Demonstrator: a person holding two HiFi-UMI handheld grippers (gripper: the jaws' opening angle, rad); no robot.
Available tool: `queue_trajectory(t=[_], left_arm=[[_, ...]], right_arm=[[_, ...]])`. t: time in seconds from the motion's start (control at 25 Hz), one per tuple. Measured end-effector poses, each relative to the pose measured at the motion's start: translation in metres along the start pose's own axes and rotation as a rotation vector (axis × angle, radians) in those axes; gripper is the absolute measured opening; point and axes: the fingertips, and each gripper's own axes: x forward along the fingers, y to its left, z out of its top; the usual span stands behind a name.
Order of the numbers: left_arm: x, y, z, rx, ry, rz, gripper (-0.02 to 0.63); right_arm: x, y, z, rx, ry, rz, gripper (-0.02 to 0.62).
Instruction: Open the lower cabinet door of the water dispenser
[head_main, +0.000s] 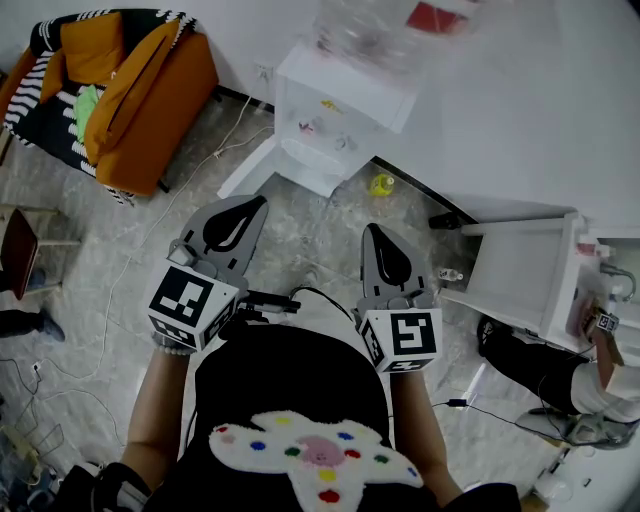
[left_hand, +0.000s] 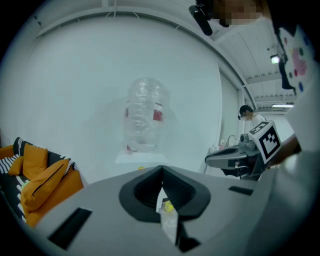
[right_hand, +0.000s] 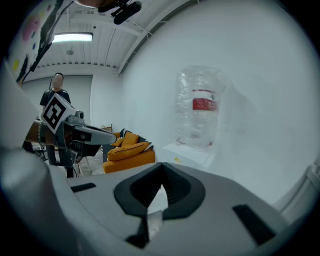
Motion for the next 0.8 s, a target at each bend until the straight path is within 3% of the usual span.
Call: queue_trajectory(t=[0.8], left_arm=[[0.0002,0.0016,-0.003,-0.004,-0.001,0.003,0.012]], right_arm=[[0.0008,0.0013,-0.0007,-0.016,0.005,0.007,0.003]])
